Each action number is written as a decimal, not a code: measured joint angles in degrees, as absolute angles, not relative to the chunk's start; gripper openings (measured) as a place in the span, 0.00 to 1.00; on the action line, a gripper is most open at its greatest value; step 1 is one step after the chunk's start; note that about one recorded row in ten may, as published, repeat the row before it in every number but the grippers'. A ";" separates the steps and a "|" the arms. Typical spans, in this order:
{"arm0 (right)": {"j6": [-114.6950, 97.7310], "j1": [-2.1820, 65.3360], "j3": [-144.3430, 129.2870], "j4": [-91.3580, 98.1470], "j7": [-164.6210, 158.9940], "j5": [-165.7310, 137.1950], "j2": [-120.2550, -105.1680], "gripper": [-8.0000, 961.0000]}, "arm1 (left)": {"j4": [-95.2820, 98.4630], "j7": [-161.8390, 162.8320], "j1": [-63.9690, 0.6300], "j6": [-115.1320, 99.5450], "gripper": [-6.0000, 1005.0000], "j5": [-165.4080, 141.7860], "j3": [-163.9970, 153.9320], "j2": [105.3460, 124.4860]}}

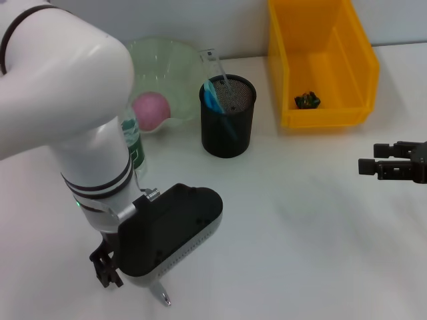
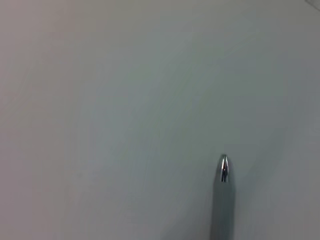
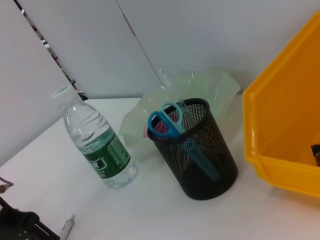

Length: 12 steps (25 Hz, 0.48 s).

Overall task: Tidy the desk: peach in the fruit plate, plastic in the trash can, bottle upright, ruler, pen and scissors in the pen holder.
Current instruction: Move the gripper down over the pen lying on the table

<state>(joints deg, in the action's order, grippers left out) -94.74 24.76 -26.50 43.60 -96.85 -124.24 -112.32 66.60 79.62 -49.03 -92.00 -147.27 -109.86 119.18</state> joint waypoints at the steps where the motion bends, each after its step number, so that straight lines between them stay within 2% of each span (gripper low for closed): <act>1: -94.74 24.74 -26.52 43.60 -96.85 -124.25 -112.32 0.85 | 66.49 79.62 -49.04 -91.80 0.79 -146.91 -110.33 119.18; 12: -94.65 24.53 -26.54 43.53 -96.85 -124.28 -112.41 0.85 | 65.78 79.62 -49.04 -90.73 0.79 -146.77 -111.10 119.18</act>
